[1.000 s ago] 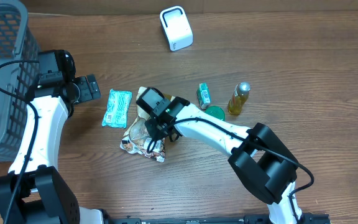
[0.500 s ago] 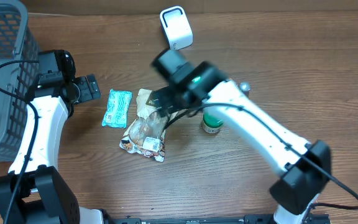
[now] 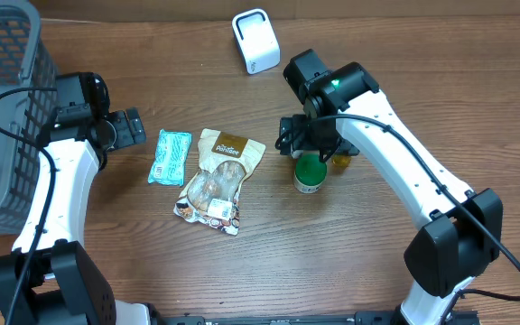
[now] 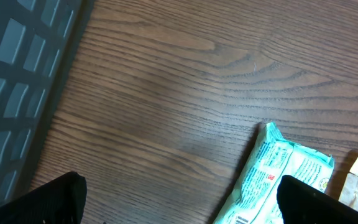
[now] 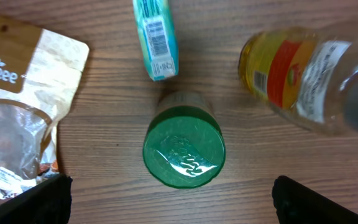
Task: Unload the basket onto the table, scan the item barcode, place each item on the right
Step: 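Move the right gripper onto the green-capped jar and grasp it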
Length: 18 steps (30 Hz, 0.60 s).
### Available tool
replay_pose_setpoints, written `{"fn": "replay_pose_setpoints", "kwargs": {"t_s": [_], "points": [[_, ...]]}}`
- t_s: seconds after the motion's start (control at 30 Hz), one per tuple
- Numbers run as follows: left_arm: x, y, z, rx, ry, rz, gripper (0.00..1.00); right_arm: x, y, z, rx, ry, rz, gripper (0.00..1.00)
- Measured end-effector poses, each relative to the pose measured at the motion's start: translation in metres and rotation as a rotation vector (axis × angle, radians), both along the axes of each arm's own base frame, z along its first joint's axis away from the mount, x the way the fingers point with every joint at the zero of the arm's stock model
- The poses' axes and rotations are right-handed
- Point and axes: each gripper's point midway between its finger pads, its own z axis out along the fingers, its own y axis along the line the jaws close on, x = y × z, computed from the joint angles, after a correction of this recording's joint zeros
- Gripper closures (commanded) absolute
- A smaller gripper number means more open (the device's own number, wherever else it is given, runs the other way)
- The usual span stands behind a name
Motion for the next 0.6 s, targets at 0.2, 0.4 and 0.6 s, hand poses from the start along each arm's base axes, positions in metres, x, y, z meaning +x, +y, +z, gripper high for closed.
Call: {"fn": "replay_pose_setpoints", "kwargs": {"t_s": [0.2, 0.4, 0.6], "points": [[0.000, 0.000, 0.000, 0.000, 0.000, 0.000, 0.00, -0.008, -0.004, -0.020, -0.017, 0.038, -0.008, 0.00], [0.000, 0.000, 0.000, 0.000, 0.000, 0.000, 0.00, -0.012, -0.006, -0.040, -0.023, 0.051, -0.012, 0.00], [0.000, 0.000, 0.000, 0.000, 0.000, 0.000, 0.00, -0.010, -0.005, -0.057, -0.015, 0.035, -0.014, 0.00]]}}
